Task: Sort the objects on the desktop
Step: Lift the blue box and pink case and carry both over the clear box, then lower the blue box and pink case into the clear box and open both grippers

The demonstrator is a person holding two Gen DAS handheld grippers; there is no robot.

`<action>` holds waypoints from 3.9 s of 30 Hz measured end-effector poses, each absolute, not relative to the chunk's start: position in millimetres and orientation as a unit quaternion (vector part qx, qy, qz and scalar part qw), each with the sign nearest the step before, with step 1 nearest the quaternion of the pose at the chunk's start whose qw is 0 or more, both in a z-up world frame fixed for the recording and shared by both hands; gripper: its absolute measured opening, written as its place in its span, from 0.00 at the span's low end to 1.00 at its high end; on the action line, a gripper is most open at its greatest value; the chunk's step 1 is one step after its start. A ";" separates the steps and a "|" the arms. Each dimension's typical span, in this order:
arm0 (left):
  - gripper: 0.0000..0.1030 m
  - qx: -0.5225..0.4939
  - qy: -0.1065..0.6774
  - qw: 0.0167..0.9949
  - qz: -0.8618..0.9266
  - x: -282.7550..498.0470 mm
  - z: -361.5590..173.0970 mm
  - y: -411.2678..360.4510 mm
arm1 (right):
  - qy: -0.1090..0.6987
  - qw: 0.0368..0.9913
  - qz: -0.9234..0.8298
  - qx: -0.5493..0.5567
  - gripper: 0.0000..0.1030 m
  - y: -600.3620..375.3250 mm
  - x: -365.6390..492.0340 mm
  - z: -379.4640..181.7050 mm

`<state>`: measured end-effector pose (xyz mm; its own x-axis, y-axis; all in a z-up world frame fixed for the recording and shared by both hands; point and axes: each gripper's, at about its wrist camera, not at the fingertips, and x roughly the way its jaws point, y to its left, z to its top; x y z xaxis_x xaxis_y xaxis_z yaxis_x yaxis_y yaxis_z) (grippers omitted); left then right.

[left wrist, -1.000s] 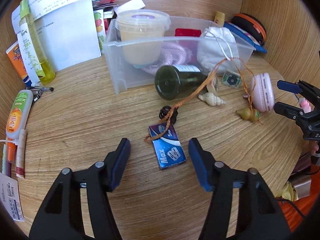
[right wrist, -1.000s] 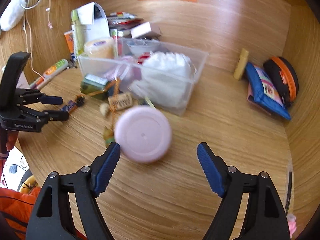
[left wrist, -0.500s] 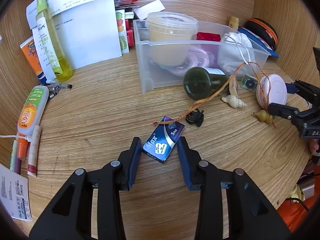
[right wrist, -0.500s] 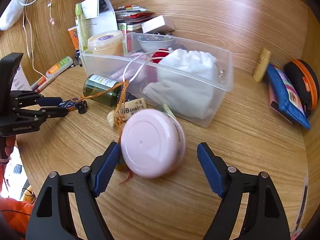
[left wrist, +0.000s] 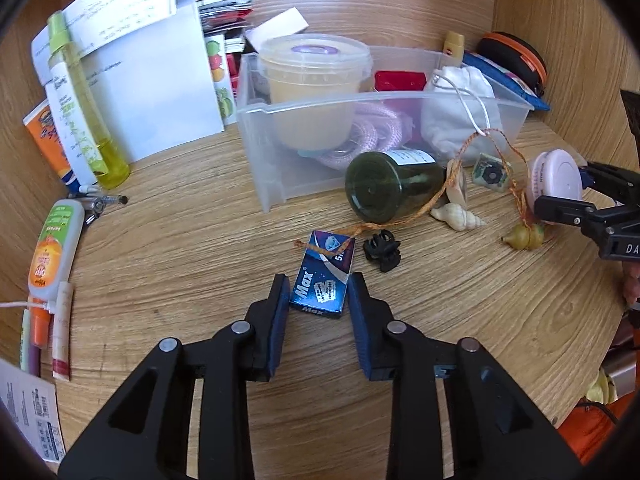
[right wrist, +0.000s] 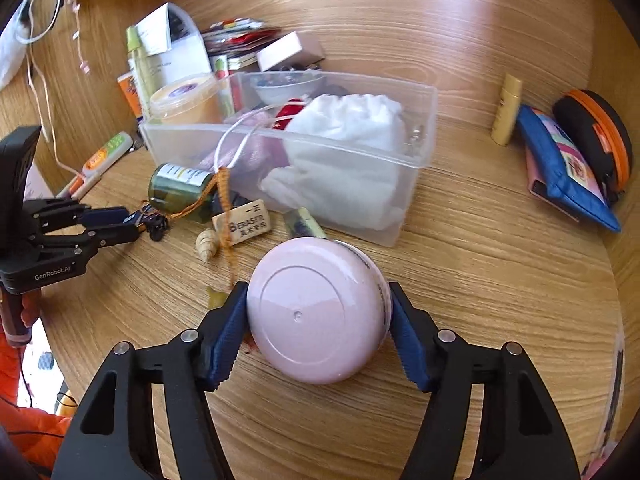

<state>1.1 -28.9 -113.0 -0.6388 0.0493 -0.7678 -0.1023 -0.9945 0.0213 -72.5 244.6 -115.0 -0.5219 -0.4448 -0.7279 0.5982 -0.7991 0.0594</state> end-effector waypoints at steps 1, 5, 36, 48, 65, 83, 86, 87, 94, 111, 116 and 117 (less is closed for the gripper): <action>0.28 -0.421 0.026 0.039 0.906 3.5 -111.0 -31.7 | 0.092 0.298 -0.869 0.384 0.61 249.3 -72.6 -113.3; 0.28 -0.410 0.008 0.026 0.912 14.7 -102.0 -43.8 | 0.061 0.295 -0.875 0.380 0.61 263.9 -74.6 -105.3; 0.28 -0.281 -0.022 0.038 0.959 22.5 -2.7 -54.5 | 0.062 0.327 -0.899 0.286 0.61 239.4 -99.6 -34.6; 0.28 -0.284 -0.032 0.042 0.957 -13.2 -1.2 -65.9 | 0.064 0.333 -0.896 0.288 0.61 218.7 -126.9 -29.5; 0.66 -0.426 -0.023 0.040 0.904 -33.2 -92.7 -80.7 | 0.081 0.328 -0.885 0.321 0.61 183.1 -173.4 -36.9; 0.46 -0.437 -0.020 -0.024 0.899 -41.4 -114.8 -82.6 | 0.113 0.316 -0.873 0.354 0.61 147.1 -193.5 -77.4; 0.46 -0.427 -0.043 -0.036 0.903 -38.1 -110.9 -94.2 | 0.112 0.311 -0.871 0.363 0.61 149.8 -196.9 -84.0; 0.46 -0.422 -0.050 -0.039 0.905 -36.7 -108.7 -96.7 | 0.114 0.306 -0.871 0.366 0.61 149.4 -198.6 -86.2; 0.46 -0.372 -0.060 -0.042 0.925 -35.9 -71.4 -91.2 | 0.140 0.288 -0.872 0.369 0.61 146.1 -198.0 -90.0; 0.46 -0.320 -0.019 0.040 0.946 -104.4 -7.3 -20.6 | 0.137 0.285 -0.883 0.348 0.82 155.7 -191.3 -74.3; 0.46 -0.339 -0.007 0.059 0.939 -127.7 -14.5 -1.5 | 0.156 0.287 -0.882 0.338 0.87 163.8 -189.4 -66.1; 0.46 -0.342 -0.005 0.061 0.938 -129.9 -16.0 1.5 | 0.160 0.288 -0.883 0.334 0.87 166.0 -188.3 -63.6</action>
